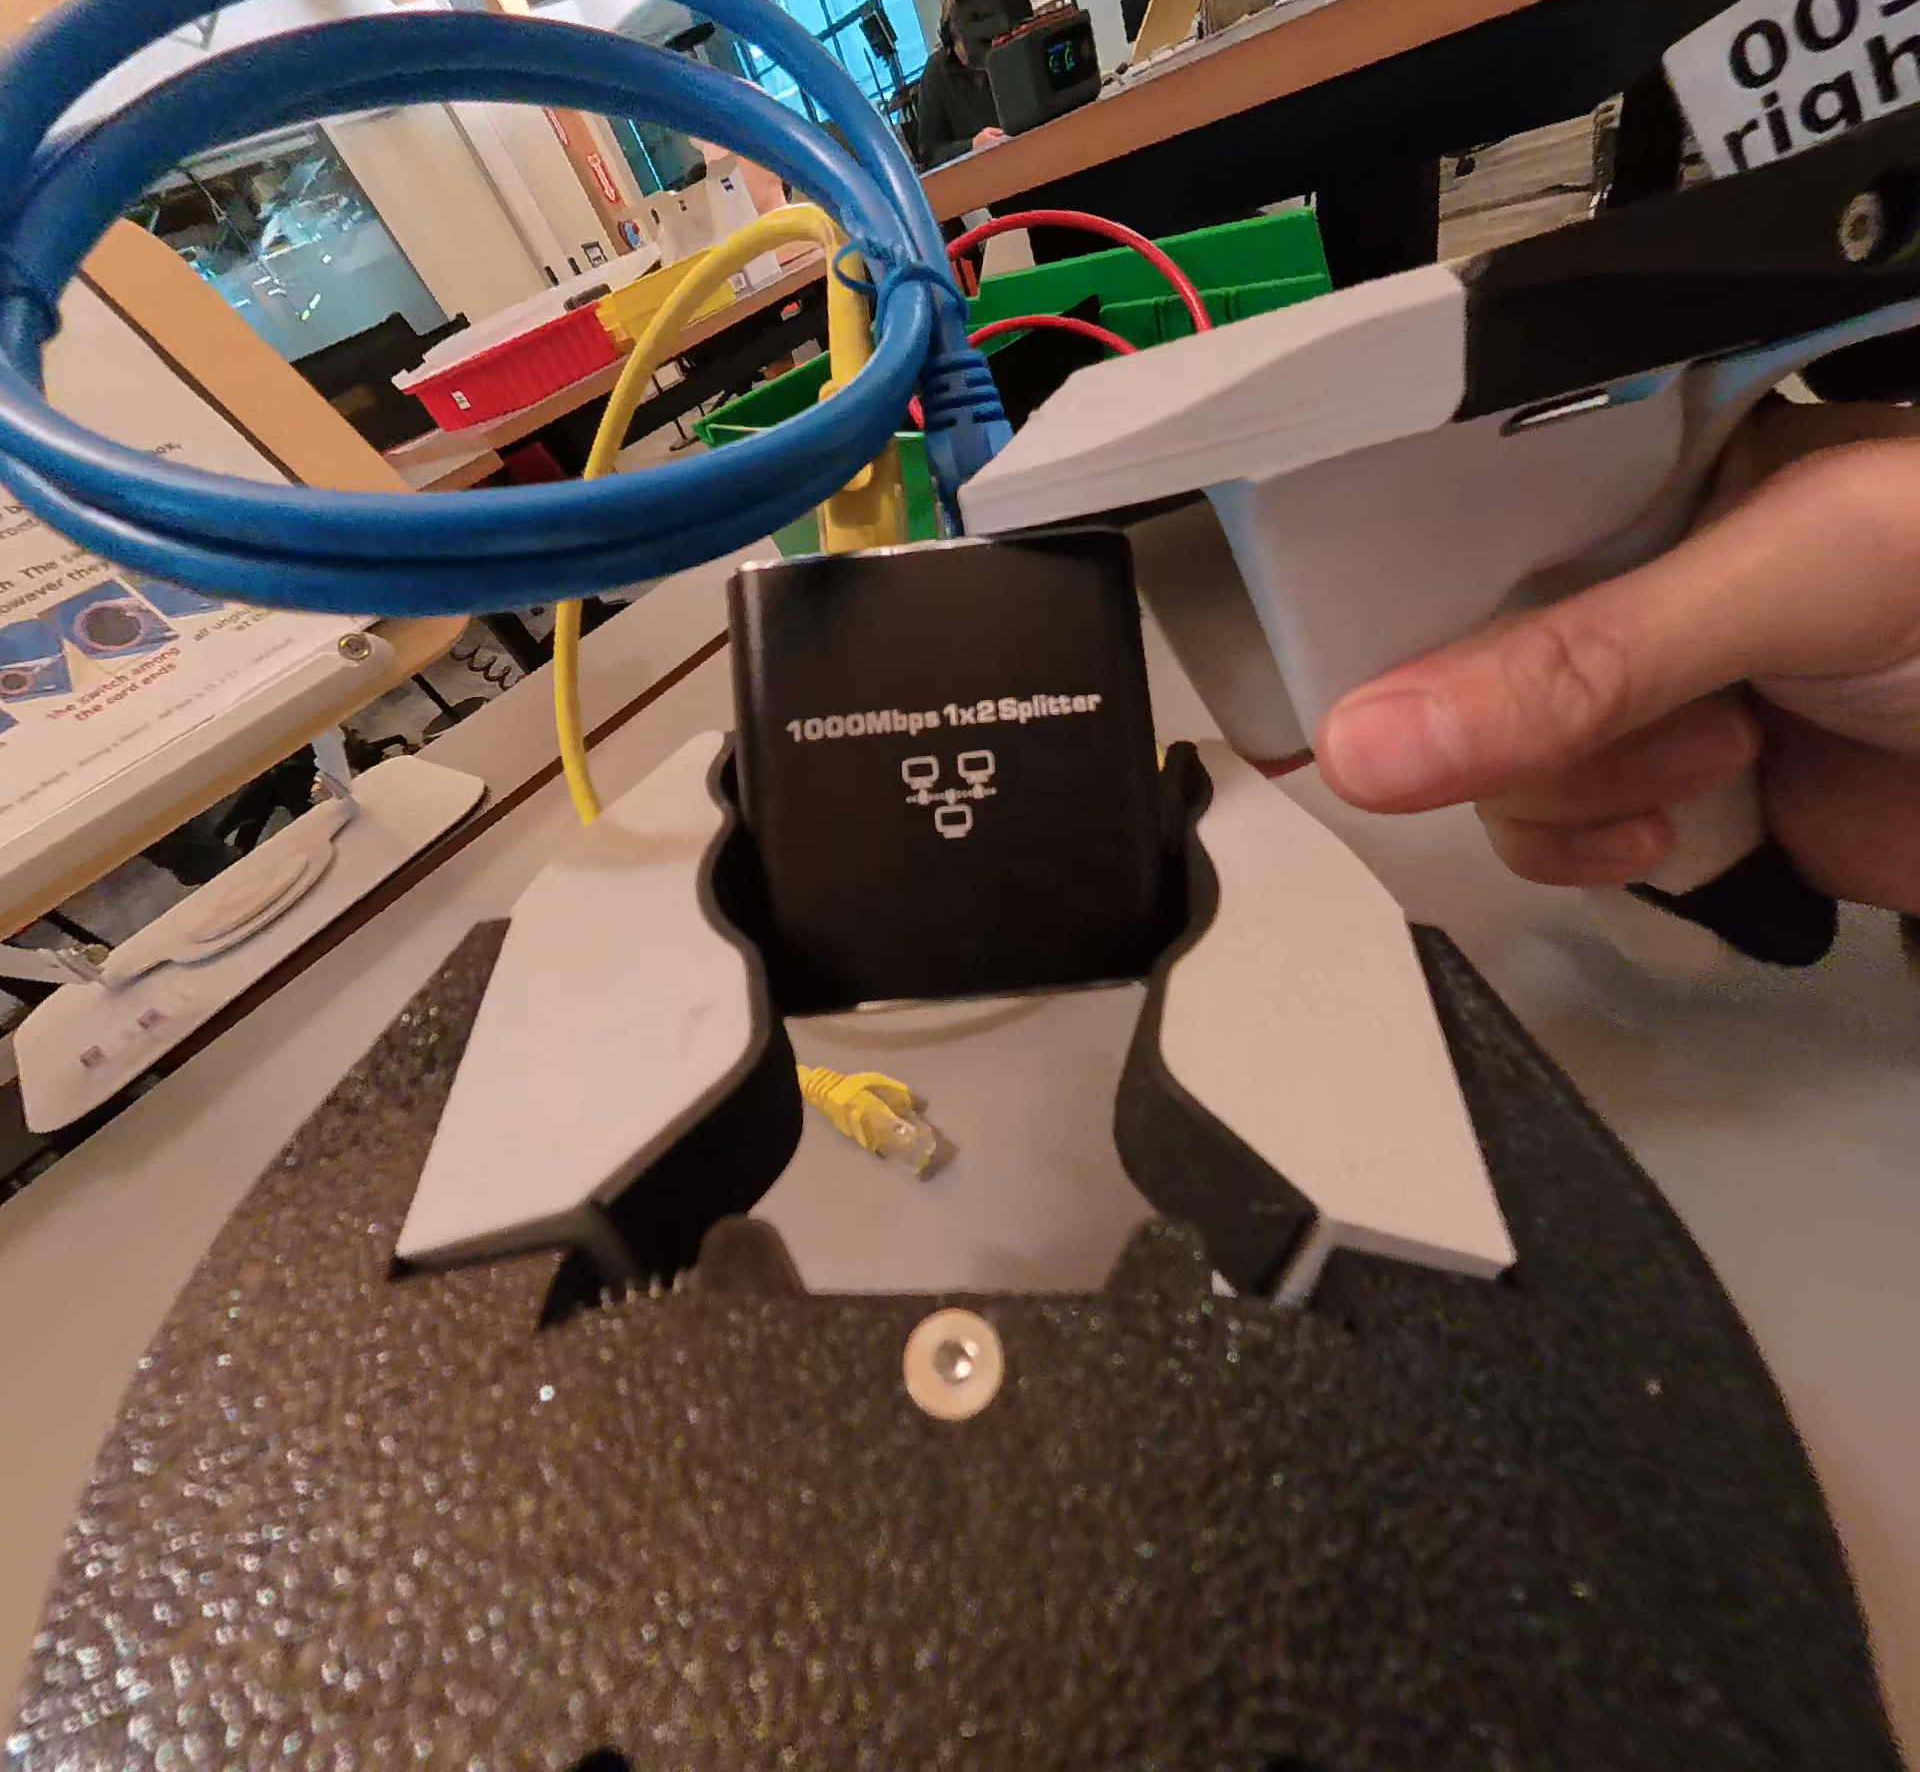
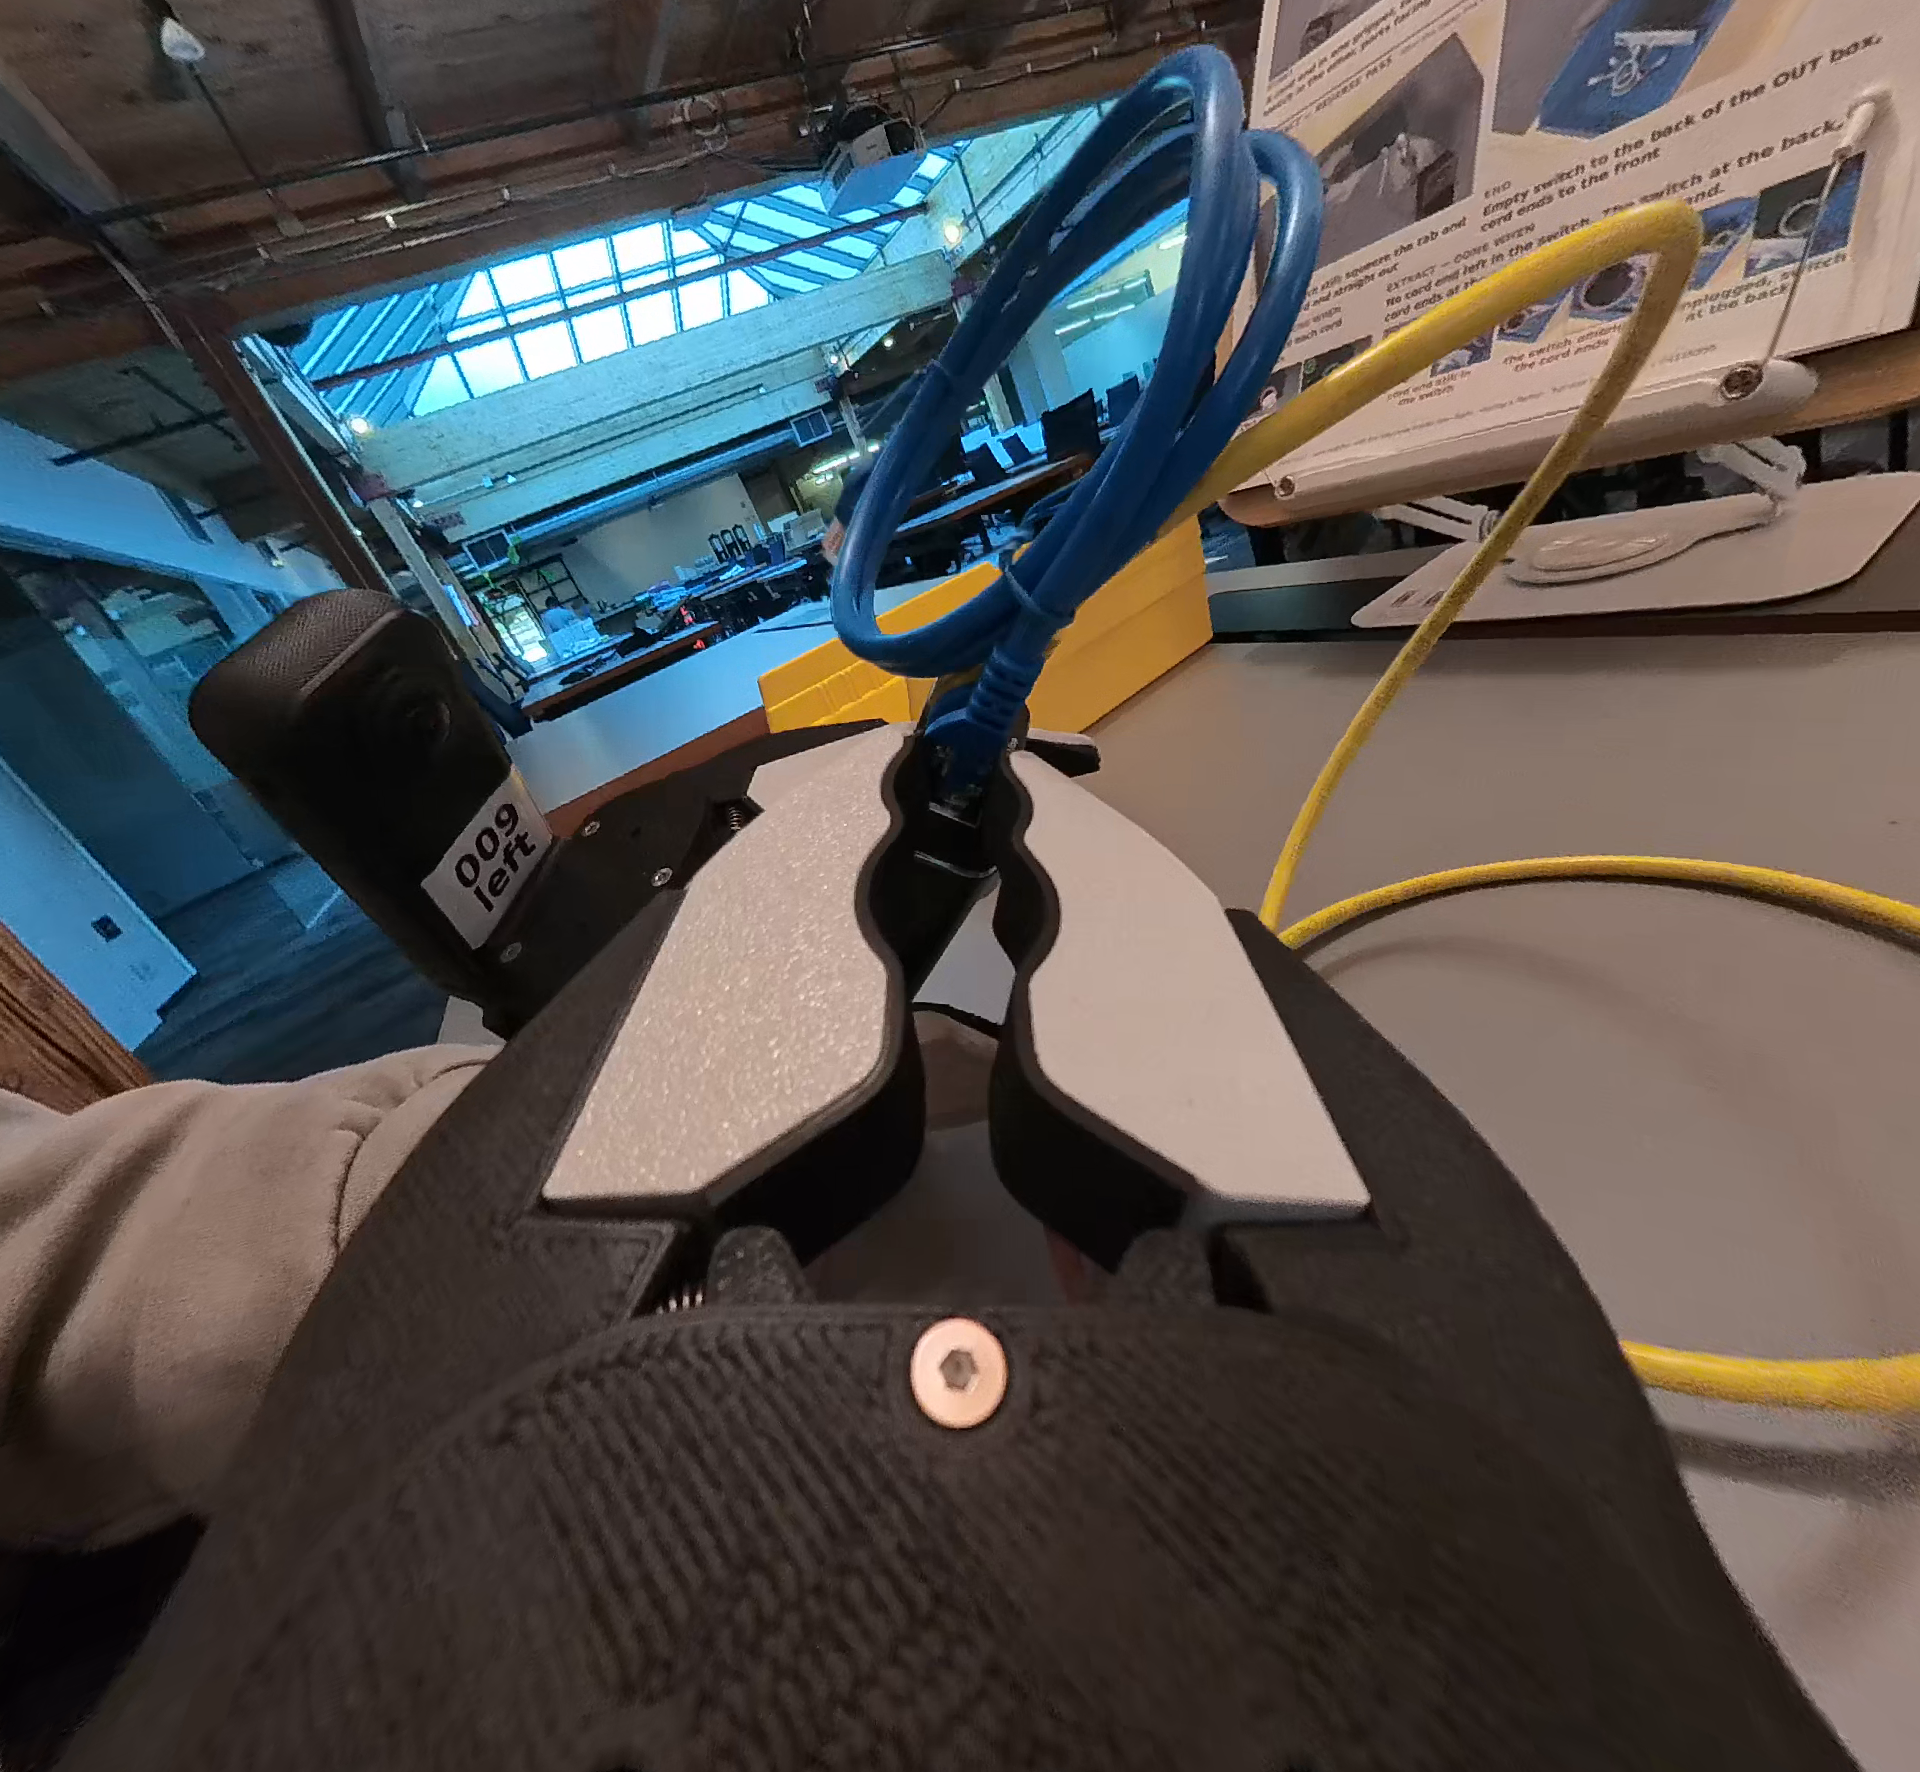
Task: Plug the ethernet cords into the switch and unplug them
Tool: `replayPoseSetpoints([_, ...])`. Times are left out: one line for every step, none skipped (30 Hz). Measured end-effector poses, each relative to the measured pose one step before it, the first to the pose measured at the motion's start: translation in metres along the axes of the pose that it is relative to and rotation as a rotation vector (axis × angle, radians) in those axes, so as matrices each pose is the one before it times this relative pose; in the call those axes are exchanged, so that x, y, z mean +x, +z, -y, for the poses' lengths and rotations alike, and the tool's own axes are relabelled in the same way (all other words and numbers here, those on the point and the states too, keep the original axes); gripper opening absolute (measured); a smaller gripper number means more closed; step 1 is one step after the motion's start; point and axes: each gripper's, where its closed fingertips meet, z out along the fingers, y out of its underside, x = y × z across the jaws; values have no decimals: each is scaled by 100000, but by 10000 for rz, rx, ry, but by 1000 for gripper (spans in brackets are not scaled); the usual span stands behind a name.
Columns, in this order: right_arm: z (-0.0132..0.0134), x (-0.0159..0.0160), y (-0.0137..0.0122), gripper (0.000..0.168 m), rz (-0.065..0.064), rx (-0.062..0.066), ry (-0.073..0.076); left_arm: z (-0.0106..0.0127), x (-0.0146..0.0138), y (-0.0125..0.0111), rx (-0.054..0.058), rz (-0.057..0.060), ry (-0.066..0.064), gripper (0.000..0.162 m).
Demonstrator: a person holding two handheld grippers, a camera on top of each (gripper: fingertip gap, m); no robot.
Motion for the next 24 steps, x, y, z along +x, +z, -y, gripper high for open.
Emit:
replayPoseSetpoints([55, -50, 102, 13, 23, -25, -86, 40, -67, -39, 24, 0, -59, 76])
replayPoseSetpoints([18, -51, 45, 13, 61, -43, -113, 40, -41, -43, 31, -22, -45, 76])
replayPoseSetpoints([10, 46, 24, 13, -38, -21, -75, 17, 11, 6, 0, -51, -76, 76])
replayPoseSetpoints([19, 17, 12, 13, 36, 24, 21, 32, 3, 17, 23, -39, -62, 76])
replayPoseSetpoints([-21, 51, -22, 13, -1, -17, -70, -27, 20, 6, -26, -24, -15, 76])
replayPoseSetpoints([-6, -13, -10, 13, 44, -34, 8, 23, 12, -9, 1, -28, -3, 76])
replayPoseSetpoints([108, -74, -26, 13, 48, 50, -66, 138, 40, -45, 53, -46, -45, 76])
replayPoseSetpoints([68, -75, 36, 13, 39, -13, 20, 134, -8, -68, 52, -35, -48, 76])
replayPoseSetpoints([86, -85, 70, 13, 3, -28, -144, 93, -45, -63, 42, -15, -24, 76])
replayPoseSetpoints([79, -91, 82, 13, -17, -40, -99, 74, -59, -43, 44, -1, -43, 76])
replayPoseSetpoints([75, -62, 54, 13, 57, -56, 2, 128, -20, -45, 84, -25, -87, 76])
replayPoseSetpoints([143, -57, -2, 13, -29, 54, -137, 146, 45, -24, 89, -61, -126, 76])
replayPoseSetpoints([-15, 7, 3, 13, -3, -46, 34, 48, 32, -3, 27, -33, -71, 76])
replayPoseSetpoints([16, 30, -31, 13, 21, 41, 40, 9, 15, 16, -12, 0, -13, 76])
replayPoseSetpoints([28, -27, -48, 13, 44, 42, 15, 41, 28, -9, 3, -3, 3, 76])
replayPoseSetpoints([-14, 22, -52, 13, -2, -36, 3, -3, 16, 2, -20, 10, 19, 76])
replayPoseSetpoints([-10, 18, -5, 13, -11, -26, 14, -53, -6, 31, -33, 34, 31, 76])
replayPoseSetpoints([0, 13, -16, 12, 39, -4, 11, 4, -13, 15, 2, 33, 14, 76])
replayPoseSetpoints([61, 15, -2, 12, -13, 39, 27, 41, 25, -8, 5, -28, -70, 76])
replayPoseSetpoints([-47, 30, 1, 12, -11, -63, -22, -13, 33, -2, -2, -68, -89, 76])
replayPoseSetpoints([-10, -2, 5, 12, 20, -6, -33, 3, 29, -23, 9, -57, -87, 76])
replayPoseSetpoints([-4, 60, -13, 12, -33, -22, -7, -13, 36, 3, -20, -62, -107, 76])
replayPoseSetpoints([-61, 67, -1, 12, -66, -70, -90, -84, 51, 29, -43, -81, -132, 76])
replayPoseSetpoints([-49, 8, 5, 12, 45, -68, -22, -33, 35, 8, 13, -43, -91, 76])
